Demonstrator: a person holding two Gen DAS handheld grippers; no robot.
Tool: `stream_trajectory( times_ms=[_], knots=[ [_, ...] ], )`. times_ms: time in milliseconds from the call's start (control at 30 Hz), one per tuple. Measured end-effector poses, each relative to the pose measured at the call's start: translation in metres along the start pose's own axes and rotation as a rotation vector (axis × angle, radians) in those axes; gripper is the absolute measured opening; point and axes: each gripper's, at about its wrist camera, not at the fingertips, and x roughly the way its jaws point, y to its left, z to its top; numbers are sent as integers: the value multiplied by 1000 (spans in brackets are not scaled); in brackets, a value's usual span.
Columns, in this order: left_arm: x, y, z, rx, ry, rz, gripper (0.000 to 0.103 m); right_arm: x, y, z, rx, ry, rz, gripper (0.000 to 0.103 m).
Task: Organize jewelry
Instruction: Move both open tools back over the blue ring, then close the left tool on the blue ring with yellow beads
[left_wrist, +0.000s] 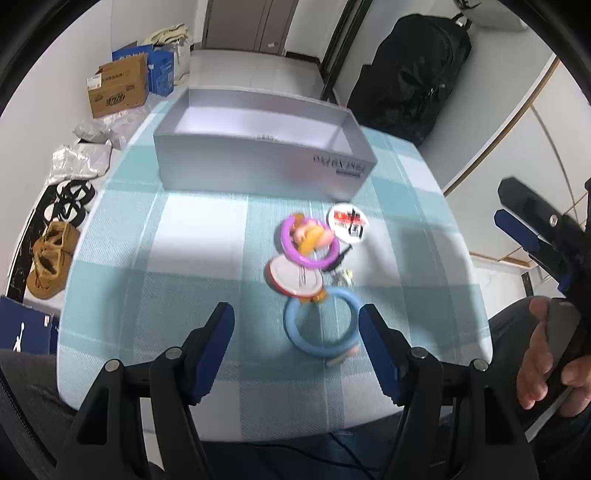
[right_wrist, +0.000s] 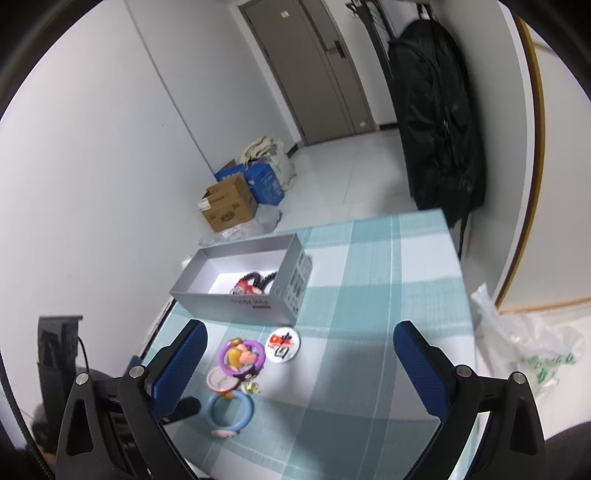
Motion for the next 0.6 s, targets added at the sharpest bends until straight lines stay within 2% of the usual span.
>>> stream_trajectory(
  times_ms=[67,167,367,600],
  knots=[
    [4,0,-4,-17,20,24,65,2,-3,-1,24,13,6,102],
    [7,1,-5,-38,42,9,65,2,-5,-2,43,15,10,102],
    [13,-16,-9,33,63,9,65,0,-5,-3,47,11,14,102],
    [31,-32,-11,115,113,88,65,-1,-6,-2,50,6,12,102]
  ],
)
